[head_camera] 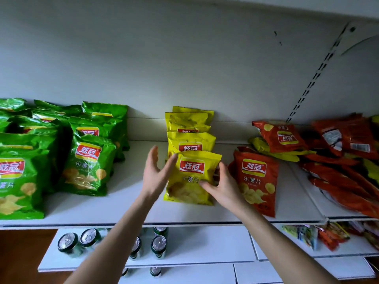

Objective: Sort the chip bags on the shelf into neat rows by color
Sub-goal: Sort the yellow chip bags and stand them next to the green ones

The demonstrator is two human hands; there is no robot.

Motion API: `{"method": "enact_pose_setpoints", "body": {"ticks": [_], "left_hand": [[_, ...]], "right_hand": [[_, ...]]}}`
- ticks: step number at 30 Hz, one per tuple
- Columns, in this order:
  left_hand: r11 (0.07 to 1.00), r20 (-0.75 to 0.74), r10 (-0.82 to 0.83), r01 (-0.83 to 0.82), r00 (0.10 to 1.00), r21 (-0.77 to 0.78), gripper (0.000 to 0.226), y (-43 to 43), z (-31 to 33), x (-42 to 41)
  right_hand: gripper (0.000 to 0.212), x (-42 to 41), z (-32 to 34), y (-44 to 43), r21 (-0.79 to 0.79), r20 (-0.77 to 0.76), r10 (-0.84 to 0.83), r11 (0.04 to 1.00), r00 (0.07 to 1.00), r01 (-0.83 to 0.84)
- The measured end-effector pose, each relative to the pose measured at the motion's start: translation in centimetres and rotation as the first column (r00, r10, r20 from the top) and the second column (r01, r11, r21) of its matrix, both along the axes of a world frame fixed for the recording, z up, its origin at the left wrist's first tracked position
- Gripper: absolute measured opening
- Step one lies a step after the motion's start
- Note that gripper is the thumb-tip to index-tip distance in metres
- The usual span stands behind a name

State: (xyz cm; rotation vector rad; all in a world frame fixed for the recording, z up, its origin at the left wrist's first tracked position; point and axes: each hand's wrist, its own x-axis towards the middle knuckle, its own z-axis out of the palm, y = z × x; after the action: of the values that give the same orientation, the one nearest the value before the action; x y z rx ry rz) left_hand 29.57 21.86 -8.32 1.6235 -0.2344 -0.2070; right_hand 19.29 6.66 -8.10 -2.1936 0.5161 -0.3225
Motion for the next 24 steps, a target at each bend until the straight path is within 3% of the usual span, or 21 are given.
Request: {"method": "enact_pose_setpoints", "body": {"ticks": [5, 11, 14, 19, 24], "left_hand": [[0.985, 0.027, -0.164, 0.162, 0.986, 0.053, 0.103, -2.3, 4.0, 5.4], [0.955, -0.051, -0.254, 0.242, 0.966, -0.171, 0.047, -5.1, 3.9, 7.2], [0.94, -0.061, -0.284, 0.265, 0.957, -0.216, 0.048, -5.8, 3.4, 7.3], [0.952, -0.109, -0.273, 0.252, 0.956, -0.172, 0.04, -6.2, 2.8, 8.0], [0.949, -0.117, -0.293, 0.274, 0.949, -0.156, 0.046, -6.2, 2.9, 8.2]], "right_hand": [[0.06, 0.4, -0.2, 0.1, -0.026, -0.017, -0.018, 1.0, 1.0, 0.018], [0.064, 1.1, 0.0, -0.3, 0.045, -0.004, 0.005, 0.999, 1.0, -0.005], [0.064, 1.2, 0.1, -0.8, 0.08, -0.02, 0.011, 0.997, 1.0, -0.009], [0.069, 1.3, -0.2, -1.2, 0.108, -0.029, 0.021, 0.994, 0.999, -0.017], [0.067, 1.3, -0.3, -1.3, 0.123, -0.023, 0.026, 0.992, 0.999, -0.023]]}}
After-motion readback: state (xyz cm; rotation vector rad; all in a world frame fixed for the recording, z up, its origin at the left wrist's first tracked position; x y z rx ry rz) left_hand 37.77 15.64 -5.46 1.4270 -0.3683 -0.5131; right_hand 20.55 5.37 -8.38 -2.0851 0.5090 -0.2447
